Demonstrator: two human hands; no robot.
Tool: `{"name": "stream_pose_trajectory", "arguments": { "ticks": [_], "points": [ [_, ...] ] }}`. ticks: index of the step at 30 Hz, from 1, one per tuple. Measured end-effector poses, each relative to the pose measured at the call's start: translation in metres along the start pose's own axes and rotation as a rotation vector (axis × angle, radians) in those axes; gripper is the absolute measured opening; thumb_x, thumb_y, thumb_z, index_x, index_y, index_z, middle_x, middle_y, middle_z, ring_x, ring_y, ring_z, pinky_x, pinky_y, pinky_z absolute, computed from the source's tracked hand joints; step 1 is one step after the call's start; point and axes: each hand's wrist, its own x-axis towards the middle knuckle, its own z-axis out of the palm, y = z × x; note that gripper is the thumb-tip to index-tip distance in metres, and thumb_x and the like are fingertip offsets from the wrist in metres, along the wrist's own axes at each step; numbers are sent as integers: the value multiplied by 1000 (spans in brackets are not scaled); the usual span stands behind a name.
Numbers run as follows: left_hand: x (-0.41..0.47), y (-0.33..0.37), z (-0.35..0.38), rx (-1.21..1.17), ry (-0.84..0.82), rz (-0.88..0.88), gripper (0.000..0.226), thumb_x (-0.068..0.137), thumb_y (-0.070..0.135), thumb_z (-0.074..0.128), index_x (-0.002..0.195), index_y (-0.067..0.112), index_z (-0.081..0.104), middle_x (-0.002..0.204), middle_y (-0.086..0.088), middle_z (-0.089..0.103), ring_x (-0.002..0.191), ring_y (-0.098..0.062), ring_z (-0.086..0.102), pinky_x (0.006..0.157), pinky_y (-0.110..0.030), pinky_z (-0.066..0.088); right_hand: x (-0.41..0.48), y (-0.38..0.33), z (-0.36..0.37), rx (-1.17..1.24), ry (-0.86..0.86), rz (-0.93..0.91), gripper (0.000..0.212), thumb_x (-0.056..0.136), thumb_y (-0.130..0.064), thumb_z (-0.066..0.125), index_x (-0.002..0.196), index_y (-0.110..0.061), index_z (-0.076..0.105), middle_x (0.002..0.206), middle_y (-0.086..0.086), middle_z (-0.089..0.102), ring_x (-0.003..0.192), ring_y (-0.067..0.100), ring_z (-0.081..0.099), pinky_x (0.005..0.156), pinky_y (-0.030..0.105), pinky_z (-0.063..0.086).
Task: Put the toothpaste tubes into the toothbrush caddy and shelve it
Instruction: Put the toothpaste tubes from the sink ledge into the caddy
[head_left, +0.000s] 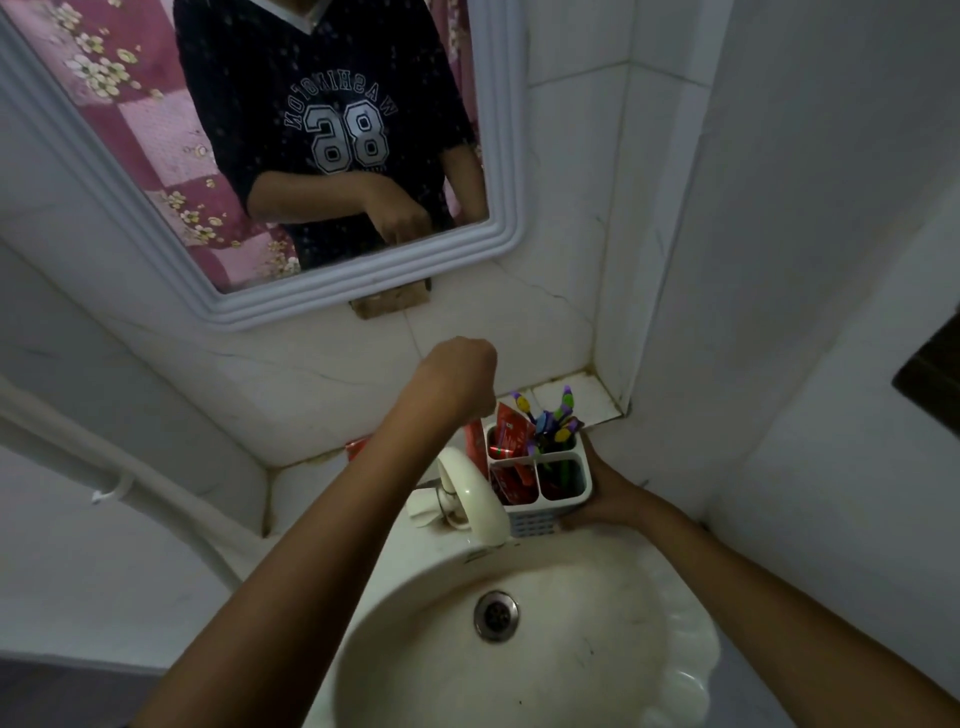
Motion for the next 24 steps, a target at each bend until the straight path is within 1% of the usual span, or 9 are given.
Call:
{"name": "stream_pose_trajectory", "arguments": {
  "ticks": [4,6,9,10,13,16,20,22,24],
  "points": [
    [-1,0,-2,-42,7,-1,17,84,9,69,99,2,71,93,-13,74,85,-24,71,84,-38,59,0,-1,0,-11,1,1,136,59,6,89,139,-53,-4,146,-16,32,131,-14,38,96,6,43],
    [-2,2,-2,-53,14,-5,14,85,7,69,98,1,71,87,-11,73,82,-24,72,82,-38,60,-1,-1,0,-15,0,5,136,59,4,90,138,-55,-4,145,-18,32,130,-15,38,95,5,43],
    [-3,5,0,-51,28,-10,12,87,6,66,98,1,69,73,-6,62,83,-25,71,82,-37,60,-2,-2,0,-12,-6,7,134,59,4,89,137,-54,-3,145,-17,33,129,-15,39,96,6,43],
    [-4,5,1,-57,25,-11,13,87,6,65,98,1,69,73,-7,62,83,-25,71,81,-37,60,-2,-2,0,-9,-6,7,134,59,5,88,137,-53,-4,144,-16,33,128,-16,39,96,6,42],
    [-7,3,0,-96,13,-16,14,86,8,68,98,1,71,84,-12,74,80,-24,73,81,-37,61,-1,-3,1,1,-1,-2,133,60,11,86,138,-47,-4,144,-13,33,126,-19,39,95,4,42],
    [-9,0,0,-165,12,-40,13,86,9,69,96,2,74,83,-12,77,74,-21,74,80,-36,61,-1,-2,1,11,-3,-5,132,61,12,86,140,-40,-6,142,-16,32,125,-21,39,93,2,41],
    [-12,-4,3,-205,20,-82,14,86,12,70,95,2,75,85,-13,77,76,-22,75,80,-37,62,-1,-3,1,25,3,-9,133,60,11,87,143,-35,-6,144,-7,35,126,-18,41,95,5,42],
    [-14,-6,11,-214,-9,-92,14,86,9,70,96,1,74,91,-15,76,82,-26,74,82,-39,61,-1,-4,0,17,4,-16,132,60,10,87,142,-40,-4,145,-6,35,127,-16,41,96,6,43],
    [-16,-5,22,-208,-53,-83,15,85,6,68,97,0,74,95,-17,76,86,-28,74,83,-40,61,-1,-4,0,7,9,-15,133,60,7,88,139,-51,-3,145,-9,35,127,-15,41,95,6,44]
  ]
}}
